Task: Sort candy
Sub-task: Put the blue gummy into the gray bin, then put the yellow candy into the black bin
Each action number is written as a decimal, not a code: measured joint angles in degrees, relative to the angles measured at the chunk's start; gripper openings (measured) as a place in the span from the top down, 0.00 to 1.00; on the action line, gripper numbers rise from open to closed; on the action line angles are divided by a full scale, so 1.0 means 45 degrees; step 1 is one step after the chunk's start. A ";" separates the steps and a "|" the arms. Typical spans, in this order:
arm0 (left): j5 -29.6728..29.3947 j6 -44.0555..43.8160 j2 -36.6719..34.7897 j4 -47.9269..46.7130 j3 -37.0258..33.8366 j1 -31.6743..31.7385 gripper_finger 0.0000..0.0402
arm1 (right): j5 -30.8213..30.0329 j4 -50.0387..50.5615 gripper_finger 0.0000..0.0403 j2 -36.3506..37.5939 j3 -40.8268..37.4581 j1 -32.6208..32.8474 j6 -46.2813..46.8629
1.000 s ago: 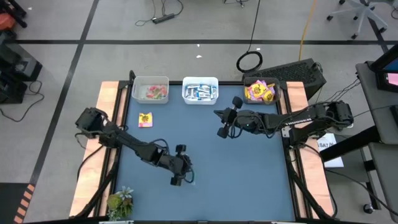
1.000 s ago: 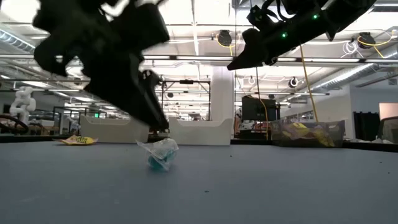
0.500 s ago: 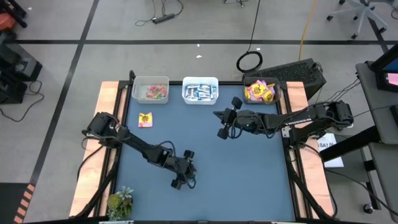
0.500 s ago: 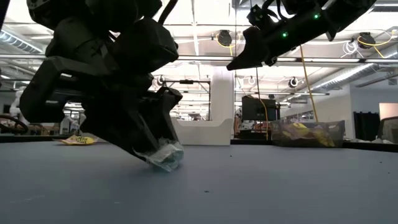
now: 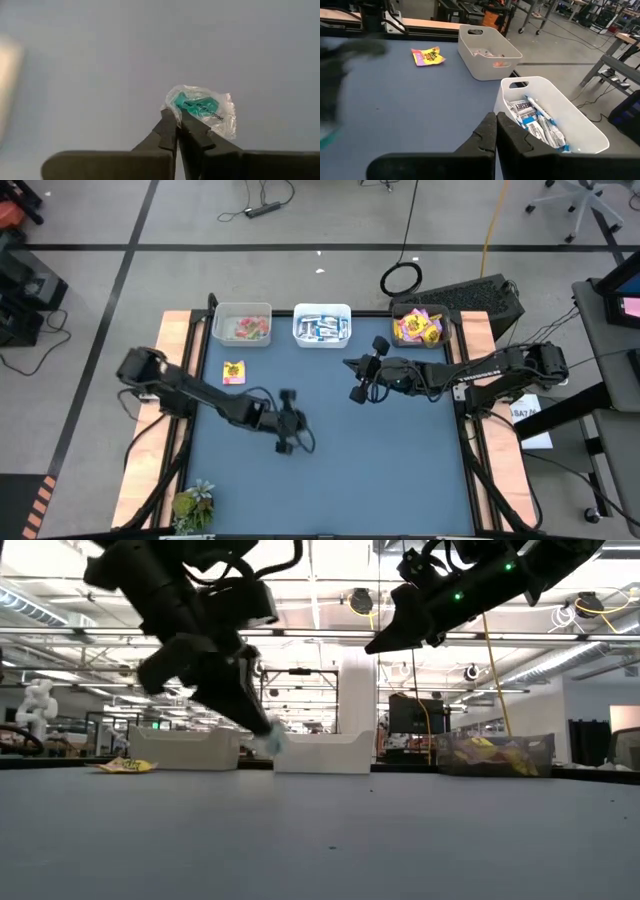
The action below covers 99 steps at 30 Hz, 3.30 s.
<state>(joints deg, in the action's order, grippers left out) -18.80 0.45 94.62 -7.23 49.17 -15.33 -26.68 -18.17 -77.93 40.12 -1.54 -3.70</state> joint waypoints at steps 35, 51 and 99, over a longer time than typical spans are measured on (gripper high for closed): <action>-0.0821 0.4688 -0.0693 -1.0608 0.3444 1.3225 0.99 | -0.0009 0.0097 1.00 0.0000 0.0000 0.0000 -0.0035; -0.1520 0.4643 0.0503 -1.0491 0.4301 1.3728 0.81 | -0.0010 0.0465 1.00 0.0000 0.0000 0.0000 -0.0006; 0.1455 0.2628 -0.2663 -0.9898 -0.1597 0.6971 0.40 | -0.0053 0.0665 1.00 0.0005 0.0005 0.0005 0.0008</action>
<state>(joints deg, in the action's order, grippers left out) -12.25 12.27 82.63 -51.77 41.98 16.04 -26.92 -15.18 -77.91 40.14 -1.52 -3.66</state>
